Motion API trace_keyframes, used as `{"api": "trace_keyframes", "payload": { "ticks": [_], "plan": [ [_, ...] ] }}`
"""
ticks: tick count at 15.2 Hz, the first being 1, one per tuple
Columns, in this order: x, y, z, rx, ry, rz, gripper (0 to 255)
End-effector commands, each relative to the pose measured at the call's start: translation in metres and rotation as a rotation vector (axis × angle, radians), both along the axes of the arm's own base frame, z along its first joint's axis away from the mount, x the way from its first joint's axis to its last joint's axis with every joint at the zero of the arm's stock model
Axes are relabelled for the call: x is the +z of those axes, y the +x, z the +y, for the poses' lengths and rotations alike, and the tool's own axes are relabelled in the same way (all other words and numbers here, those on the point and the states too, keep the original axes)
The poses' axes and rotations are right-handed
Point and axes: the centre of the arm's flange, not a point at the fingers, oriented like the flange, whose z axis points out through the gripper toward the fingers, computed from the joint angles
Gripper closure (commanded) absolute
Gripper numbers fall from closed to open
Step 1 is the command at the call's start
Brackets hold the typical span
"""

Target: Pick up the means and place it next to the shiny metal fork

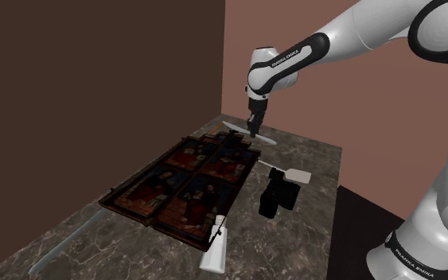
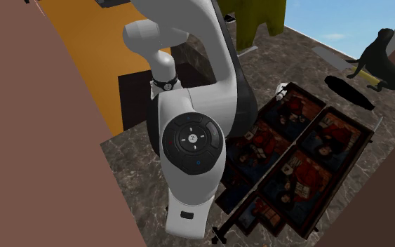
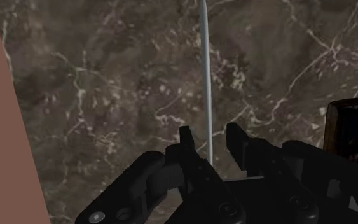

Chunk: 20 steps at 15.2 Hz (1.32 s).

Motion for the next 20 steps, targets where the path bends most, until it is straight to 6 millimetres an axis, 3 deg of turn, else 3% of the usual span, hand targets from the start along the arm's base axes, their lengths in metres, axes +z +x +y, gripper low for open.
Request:
{"api": "trace_keyframes", "payload": {
  "ticks": [1,8,20],
  "plan": [
    [0.000,0.000,0.000,0.000,0.000,0.000,255],
    [0.000,0.000,0.000,0.000,0.000,0.000,255],
    [0.063,0.000,0.000,0.000,0.000,0.000,255]
  ]
}}
